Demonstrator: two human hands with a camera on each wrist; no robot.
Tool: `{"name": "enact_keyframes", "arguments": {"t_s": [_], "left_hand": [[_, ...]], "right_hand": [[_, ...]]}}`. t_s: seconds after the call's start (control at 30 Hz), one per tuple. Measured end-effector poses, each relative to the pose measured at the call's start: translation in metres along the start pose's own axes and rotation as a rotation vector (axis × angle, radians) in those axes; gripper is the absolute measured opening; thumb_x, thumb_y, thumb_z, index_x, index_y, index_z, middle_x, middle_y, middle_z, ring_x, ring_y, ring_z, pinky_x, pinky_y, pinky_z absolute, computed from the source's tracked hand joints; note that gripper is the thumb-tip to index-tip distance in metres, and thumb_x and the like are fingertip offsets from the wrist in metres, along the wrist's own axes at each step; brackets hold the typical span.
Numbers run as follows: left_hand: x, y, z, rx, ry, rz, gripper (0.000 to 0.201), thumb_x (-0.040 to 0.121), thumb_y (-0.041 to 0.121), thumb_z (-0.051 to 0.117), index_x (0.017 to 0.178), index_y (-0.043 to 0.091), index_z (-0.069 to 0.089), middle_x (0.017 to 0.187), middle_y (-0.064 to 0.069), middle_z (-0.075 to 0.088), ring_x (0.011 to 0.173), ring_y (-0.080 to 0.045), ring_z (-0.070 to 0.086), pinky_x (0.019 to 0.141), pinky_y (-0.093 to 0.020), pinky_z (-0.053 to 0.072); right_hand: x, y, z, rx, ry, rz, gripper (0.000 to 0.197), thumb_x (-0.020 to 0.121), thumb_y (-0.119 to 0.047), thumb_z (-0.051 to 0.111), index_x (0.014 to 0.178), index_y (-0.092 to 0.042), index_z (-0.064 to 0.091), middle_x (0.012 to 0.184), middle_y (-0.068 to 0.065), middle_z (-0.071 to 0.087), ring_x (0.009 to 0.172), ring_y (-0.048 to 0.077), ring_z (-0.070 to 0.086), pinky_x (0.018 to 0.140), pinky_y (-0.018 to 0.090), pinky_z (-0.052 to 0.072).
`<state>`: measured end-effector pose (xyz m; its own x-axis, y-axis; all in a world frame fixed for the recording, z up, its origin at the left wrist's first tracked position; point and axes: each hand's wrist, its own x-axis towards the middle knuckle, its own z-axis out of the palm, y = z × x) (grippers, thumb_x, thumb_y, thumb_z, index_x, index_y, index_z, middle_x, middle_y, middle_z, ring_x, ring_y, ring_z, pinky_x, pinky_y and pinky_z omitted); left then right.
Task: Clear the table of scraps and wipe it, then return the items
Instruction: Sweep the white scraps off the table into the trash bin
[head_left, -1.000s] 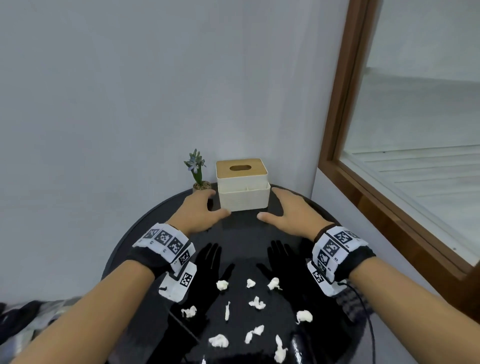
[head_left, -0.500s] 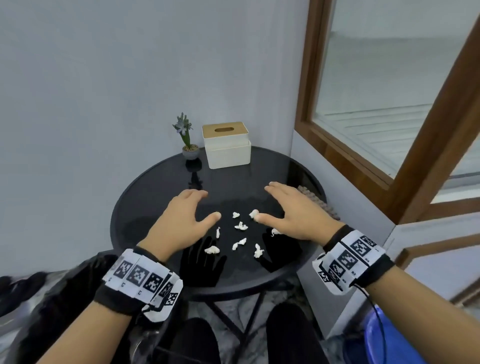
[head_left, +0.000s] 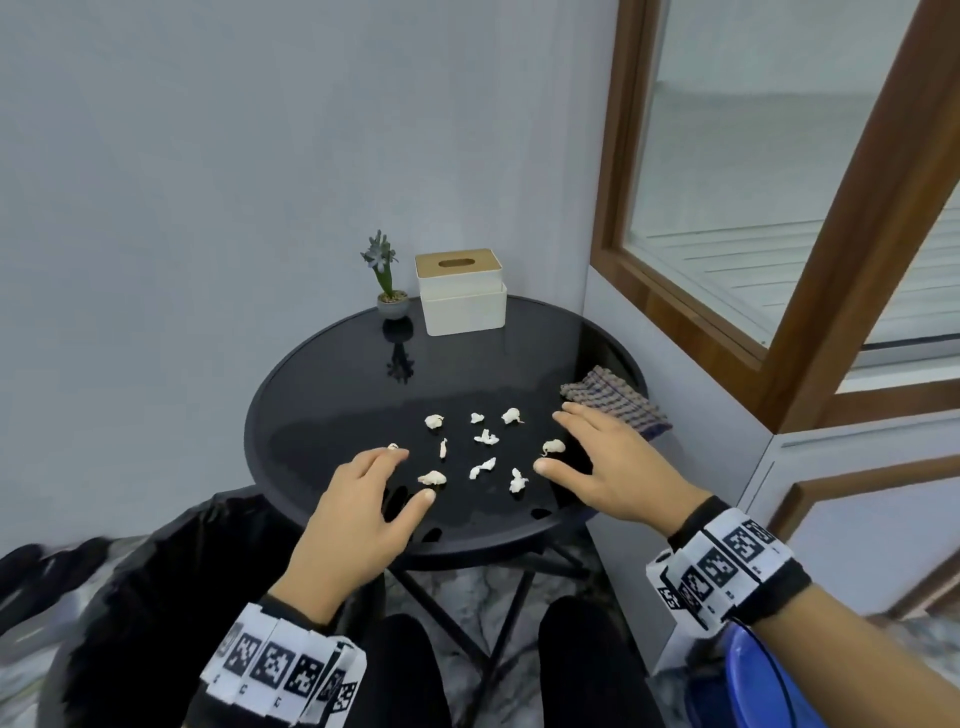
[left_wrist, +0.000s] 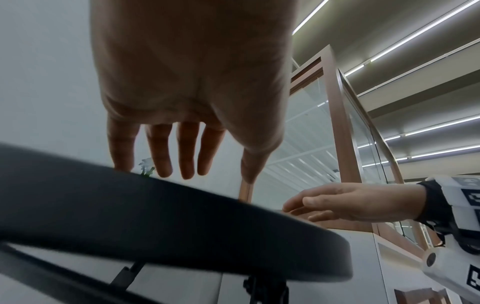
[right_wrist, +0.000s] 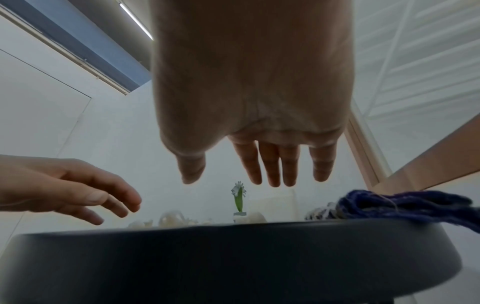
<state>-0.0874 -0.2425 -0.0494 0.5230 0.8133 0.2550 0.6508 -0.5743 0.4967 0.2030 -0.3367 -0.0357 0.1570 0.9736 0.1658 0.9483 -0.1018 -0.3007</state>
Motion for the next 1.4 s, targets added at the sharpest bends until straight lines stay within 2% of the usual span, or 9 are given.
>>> {"name": "enact_keyframes", "arguments": {"t_s": [0.17, 0.3, 0.43, 0.6, 0.83, 1.1, 1.23, 1.3, 1.4], "left_hand": [[-0.012, -0.010, 0.017, -0.031, 0.043, 0.018, 0.062, 0.086, 0.056, 0.061, 0.139, 0.025, 0.050, 0.141, 0.014, 0.047, 0.133, -0.009, 0.038, 0.107, -0.023, 0.028], [-0.018, -0.014, 0.028, -0.022, 0.111, 0.044, 0.070, 0.083, 0.062, 0.051, 0.137, 0.019, 0.053, 0.139, 0.011, 0.049, 0.133, -0.009, 0.039, 0.111, -0.031, 0.032], [-0.015, -0.019, 0.035, 0.010, 0.167, 0.056, 0.062, 0.086, 0.056, 0.052, 0.131, 0.015, 0.059, 0.135, 0.005, 0.054, 0.131, -0.016, 0.045, 0.110, -0.044, 0.038], [-0.020, -0.018, 0.041, 0.065, 0.209, 0.089, 0.053, 0.088, 0.050, 0.051, 0.126, 0.015, 0.063, 0.133, 0.005, 0.056, 0.128, -0.019, 0.050, 0.112, -0.049, 0.032], [-0.021, -0.016, 0.048, 0.076, 0.250, 0.106, 0.049, 0.089, 0.044, 0.052, 0.125, 0.013, 0.064, 0.133, 0.004, 0.057, 0.127, -0.019, 0.051, 0.114, -0.046, 0.031], [-0.021, -0.014, 0.051, 0.060, 0.265, 0.100, 0.049, 0.088, 0.041, 0.052, 0.126, 0.011, 0.062, 0.133, 0.002, 0.057, 0.128, -0.019, 0.051, 0.113, -0.045, 0.032], [-0.021, -0.013, 0.049, 0.056, 0.259, 0.097, 0.051, 0.088, 0.040, 0.053, 0.129, 0.010, 0.060, 0.135, 0.001, 0.056, 0.128, -0.021, 0.050, 0.110, -0.045, 0.036], [-0.021, -0.014, 0.048, 0.055, 0.257, 0.082, 0.052, 0.088, 0.041, 0.053, 0.130, 0.011, 0.059, 0.136, 0.001, 0.055, 0.128, -0.020, 0.050, 0.110, -0.044, 0.036], [-0.022, -0.013, 0.048, 0.045, 0.271, 0.086, 0.053, 0.088, 0.042, 0.053, 0.129, 0.010, 0.060, 0.135, 0.001, 0.056, 0.127, -0.020, 0.051, 0.109, -0.041, 0.037]], "right_hand": [[0.012, 0.022, 0.002, 0.032, 0.088, 0.012, 0.056, 0.096, -0.049, 0.043, 0.139, -0.014, 0.048, 0.147, 0.004, 0.046, 0.137, 0.018, 0.039, 0.115, 0.035, 0.030], [0.039, 0.047, 0.001, 0.021, 0.153, 0.098, 0.043, 0.097, -0.032, 0.045, 0.135, -0.011, 0.050, 0.140, 0.009, 0.054, 0.131, 0.022, 0.046, 0.112, 0.033, 0.032], [0.065, 0.071, 0.009, 0.034, 0.047, 0.168, 0.054, 0.099, -0.036, 0.041, 0.145, -0.008, 0.038, 0.153, 0.010, 0.038, 0.142, 0.025, 0.032, 0.119, 0.037, 0.023], [0.064, 0.071, 0.004, 0.001, -0.038, 0.184, 0.053, 0.102, -0.033, 0.031, 0.150, -0.010, 0.028, 0.160, 0.007, 0.022, 0.148, 0.021, 0.018, 0.120, 0.040, 0.015], [0.041, 0.035, 0.022, -0.047, -0.087, 0.154, 0.054, 0.103, -0.033, 0.023, 0.153, -0.013, 0.016, 0.163, 0.002, 0.009, 0.150, 0.014, 0.004, 0.121, 0.036, 0.006], [0.055, -0.023, 0.045, -0.020, -0.089, 0.103, 0.053, 0.103, -0.027, 0.022, 0.153, -0.010, 0.014, 0.163, 0.004, 0.006, 0.150, 0.017, 0.001, 0.120, 0.036, 0.006], [0.059, -0.047, 0.062, -0.031, -0.062, -0.002, 0.053, 0.100, -0.017, 0.034, 0.151, -0.010, 0.021, 0.162, 0.004, 0.013, 0.150, 0.017, 0.007, 0.119, 0.035, 0.012], [0.057, -0.050, 0.065, 0.024, -0.029, -0.048, 0.052, 0.096, -0.009, 0.041, 0.147, -0.010, 0.031, 0.160, 0.004, 0.022, 0.149, 0.017, 0.014, 0.117, 0.031, 0.015], [0.051, -0.047, 0.056, 0.270, 0.102, -0.059, 0.036, 0.094, 0.001, 0.045, 0.127, -0.003, 0.058, 0.141, 0.013, 0.053, 0.134, 0.024, 0.047, 0.111, 0.026, 0.029]]}}
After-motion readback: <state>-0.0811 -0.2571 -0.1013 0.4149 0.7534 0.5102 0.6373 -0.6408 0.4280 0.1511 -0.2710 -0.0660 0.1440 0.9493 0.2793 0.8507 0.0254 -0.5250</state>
